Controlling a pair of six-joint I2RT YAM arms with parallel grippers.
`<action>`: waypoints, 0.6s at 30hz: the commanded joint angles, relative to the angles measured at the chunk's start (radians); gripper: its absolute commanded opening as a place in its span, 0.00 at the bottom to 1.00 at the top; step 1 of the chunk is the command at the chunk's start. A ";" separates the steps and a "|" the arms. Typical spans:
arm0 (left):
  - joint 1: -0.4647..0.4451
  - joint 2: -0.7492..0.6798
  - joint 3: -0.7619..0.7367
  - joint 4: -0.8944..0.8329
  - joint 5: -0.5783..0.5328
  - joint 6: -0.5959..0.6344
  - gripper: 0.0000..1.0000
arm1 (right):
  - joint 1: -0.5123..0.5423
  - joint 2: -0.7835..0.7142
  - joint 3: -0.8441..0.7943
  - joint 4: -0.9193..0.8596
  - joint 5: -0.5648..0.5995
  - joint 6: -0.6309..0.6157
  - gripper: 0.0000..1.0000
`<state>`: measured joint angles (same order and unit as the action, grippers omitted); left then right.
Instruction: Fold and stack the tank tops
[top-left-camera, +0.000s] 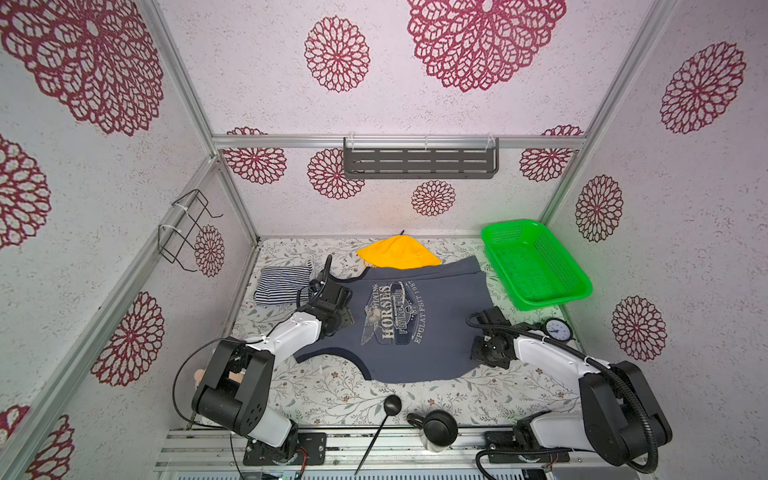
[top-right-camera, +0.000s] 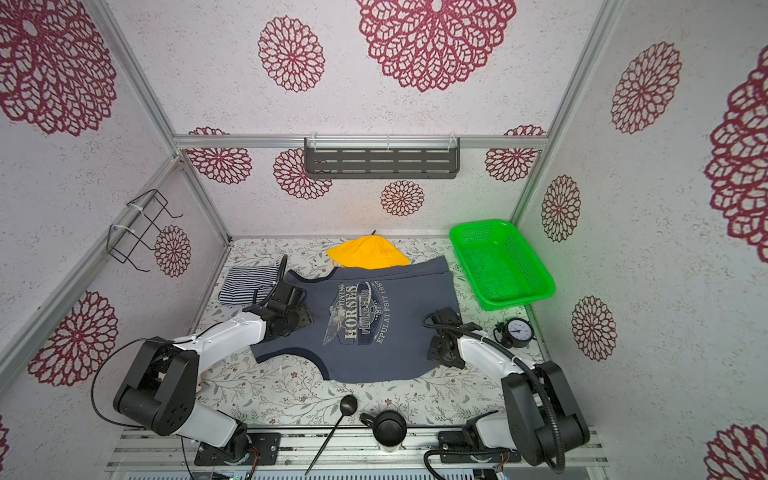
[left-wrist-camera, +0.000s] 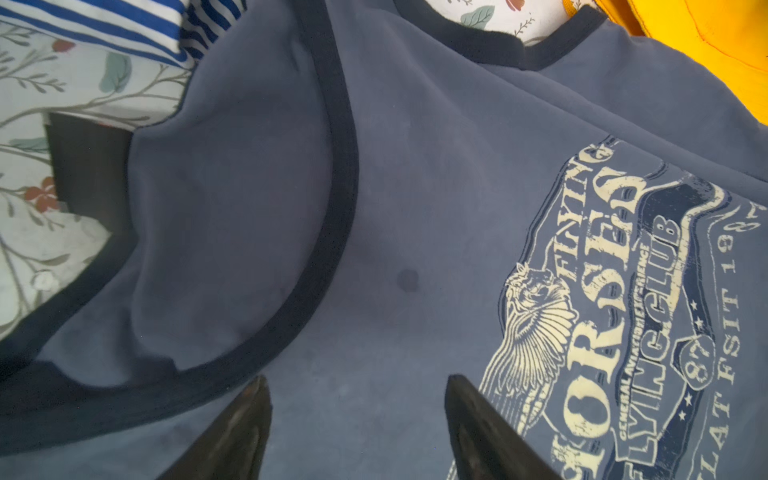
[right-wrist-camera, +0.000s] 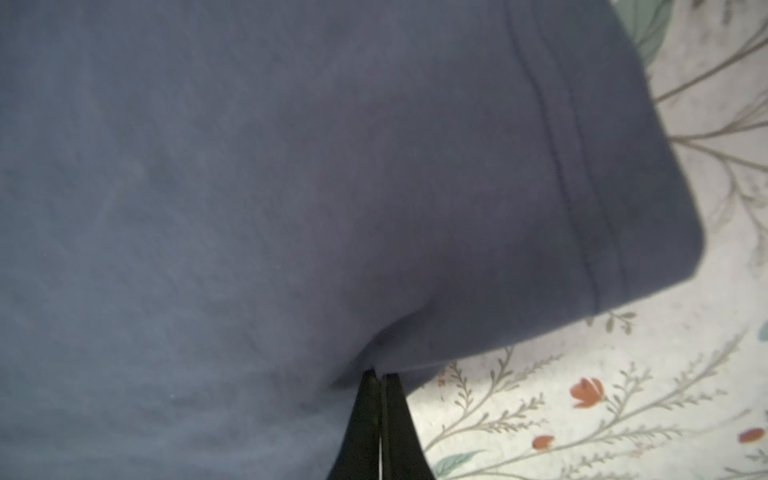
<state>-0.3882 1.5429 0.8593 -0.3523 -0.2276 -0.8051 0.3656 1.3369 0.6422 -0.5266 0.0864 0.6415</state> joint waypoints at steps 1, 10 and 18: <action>-0.001 -0.021 0.017 0.009 -0.018 -0.008 0.70 | 0.003 -0.034 0.071 -0.092 0.070 -0.047 0.00; -0.002 -0.052 0.007 0.001 -0.025 -0.013 0.70 | 0.018 0.056 0.295 -0.200 0.091 -0.119 0.00; -0.001 -0.079 -0.019 0.002 -0.040 -0.022 0.70 | 0.059 0.290 0.550 -0.231 0.062 -0.149 0.00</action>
<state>-0.3882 1.4696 0.8585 -0.3557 -0.2481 -0.8124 0.4145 1.5707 1.1156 -0.7219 0.1509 0.5282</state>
